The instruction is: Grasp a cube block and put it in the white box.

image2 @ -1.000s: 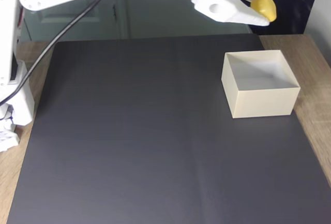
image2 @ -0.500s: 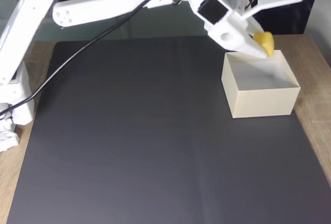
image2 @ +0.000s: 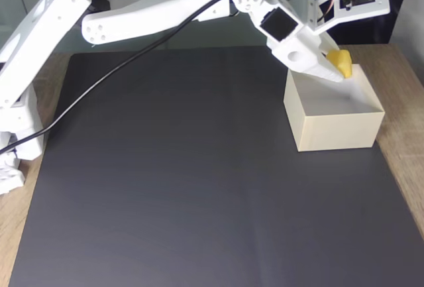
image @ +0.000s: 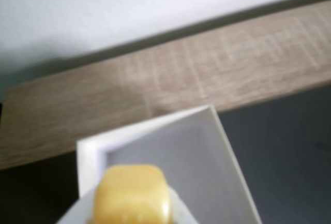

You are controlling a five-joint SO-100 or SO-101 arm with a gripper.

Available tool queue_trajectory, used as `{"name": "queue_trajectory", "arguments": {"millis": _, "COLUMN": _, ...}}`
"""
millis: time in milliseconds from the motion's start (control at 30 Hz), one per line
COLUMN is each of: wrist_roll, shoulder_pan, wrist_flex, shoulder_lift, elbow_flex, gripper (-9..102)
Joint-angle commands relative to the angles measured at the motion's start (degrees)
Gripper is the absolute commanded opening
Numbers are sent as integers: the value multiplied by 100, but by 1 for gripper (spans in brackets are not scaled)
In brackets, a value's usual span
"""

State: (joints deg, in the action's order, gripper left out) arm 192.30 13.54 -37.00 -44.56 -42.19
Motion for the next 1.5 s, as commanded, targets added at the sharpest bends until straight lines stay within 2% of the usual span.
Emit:
{"name": "queue_trajectory", "arguments": {"millis": 0, "wrist_roll": -44, "shoulder_pan": -26, "wrist_flex": -26, "shoulder_lift": -105, "elbow_flex": 316, "gripper": 3}}
{"name": "queue_trajectory", "arguments": {"millis": 100, "wrist_roll": -53, "shoulder_pan": -26, "wrist_flex": -26, "shoulder_lift": -105, "elbow_flex": 316, "gripper": 5}}
{"name": "queue_trajectory", "arguments": {"millis": 267, "wrist_roll": -141, "shoulder_pan": 35, "wrist_flex": -26, "shoulder_lift": -105, "elbow_flex": 316, "gripper": 20}}
{"name": "queue_trajectory", "arguments": {"millis": 467, "wrist_roll": -141, "shoulder_pan": 132, "wrist_flex": -35, "shoulder_lift": -158, "elbow_flex": 316, "gripper": 24}}
{"name": "queue_trajectory", "arguments": {"millis": 633, "wrist_roll": -132, "shoulder_pan": 149, "wrist_flex": -193, "shoulder_lift": -246, "elbow_flex": 316, "gripper": 20}}
{"name": "queue_trajectory", "arguments": {"millis": 900, "wrist_roll": -141, "shoulder_pan": 114, "wrist_flex": -1204, "shoulder_lift": -835, "elbow_flex": 246, "gripper": 0}}
{"name": "queue_trajectory", "arguments": {"millis": 1233, "wrist_roll": -123, "shoulder_pan": 44, "wrist_flex": -2338, "shoulder_lift": -2039, "elbow_flex": 26, "gripper": 0}}
{"name": "queue_trajectory", "arguments": {"millis": 1300, "wrist_roll": -149, "shoulder_pan": 35, "wrist_flex": -2329, "shoulder_lift": -2593, "elbow_flex": -510, "gripper": 0}}
{"name": "queue_trajectory", "arguments": {"millis": 1467, "wrist_roll": -220, "shoulder_pan": 35, "wrist_flex": -1564, "shoulder_lift": -4772, "elbow_flex": -3287, "gripper": 0}}
